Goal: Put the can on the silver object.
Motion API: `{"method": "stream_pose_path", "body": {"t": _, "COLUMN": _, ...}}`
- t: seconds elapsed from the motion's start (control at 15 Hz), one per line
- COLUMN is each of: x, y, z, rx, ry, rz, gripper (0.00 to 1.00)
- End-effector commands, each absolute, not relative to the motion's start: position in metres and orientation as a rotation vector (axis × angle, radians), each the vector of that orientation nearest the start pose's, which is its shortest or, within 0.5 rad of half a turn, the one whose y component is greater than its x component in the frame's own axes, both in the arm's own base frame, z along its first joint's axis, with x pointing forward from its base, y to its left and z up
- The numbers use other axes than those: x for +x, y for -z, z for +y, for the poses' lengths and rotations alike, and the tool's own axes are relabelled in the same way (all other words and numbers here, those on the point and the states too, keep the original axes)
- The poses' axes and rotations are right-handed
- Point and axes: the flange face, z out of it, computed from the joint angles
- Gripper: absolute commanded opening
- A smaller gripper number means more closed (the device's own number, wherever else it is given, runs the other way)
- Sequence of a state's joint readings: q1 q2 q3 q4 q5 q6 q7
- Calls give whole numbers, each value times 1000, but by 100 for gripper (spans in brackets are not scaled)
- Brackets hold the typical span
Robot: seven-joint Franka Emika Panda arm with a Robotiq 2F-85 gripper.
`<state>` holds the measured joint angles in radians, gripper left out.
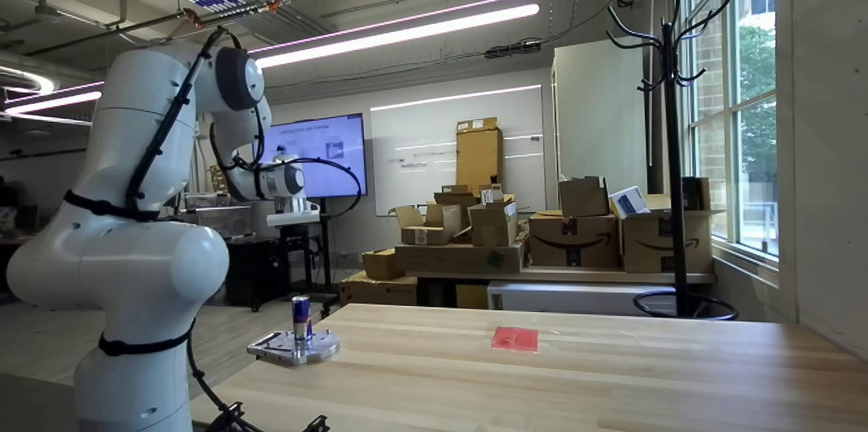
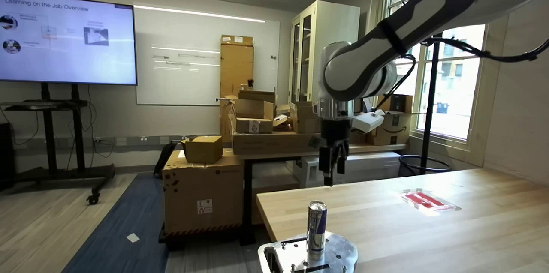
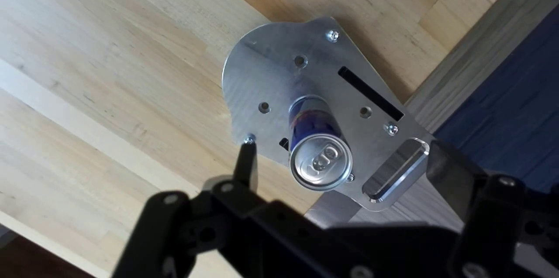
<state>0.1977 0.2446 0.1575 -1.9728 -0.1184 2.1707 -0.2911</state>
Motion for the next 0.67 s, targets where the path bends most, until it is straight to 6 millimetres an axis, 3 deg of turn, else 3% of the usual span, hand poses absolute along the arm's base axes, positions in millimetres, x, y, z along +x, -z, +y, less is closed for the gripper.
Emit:
{"method": "stream_pose_path", "body": {"t": 0.0, "x": 526, "y": -378, "z": 161, "rx": -3016, "ry": -71, "rz": -1017, "gripper": 100}}
{"method": "stream_pose_path", "body": {"t": 0.13, "x": 521, "y": -386, "z": 128, "rx": -3049, "ry": -81, "rz": -903, "gripper": 100}}
{"method": "stream_pose_path", "body": {"t": 0.47, "x": 513, "y": -405, "z": 19, "rx": -3105, "ry": -80, "rz": -557, "gripper": 100}}
{"method": "stream_pose_path", "body": {"t": 0.6, "x": 508, "y": -415, "z": -12, "rx": -3111, "ry": -59, "rz": -451, "gripper": 100}}
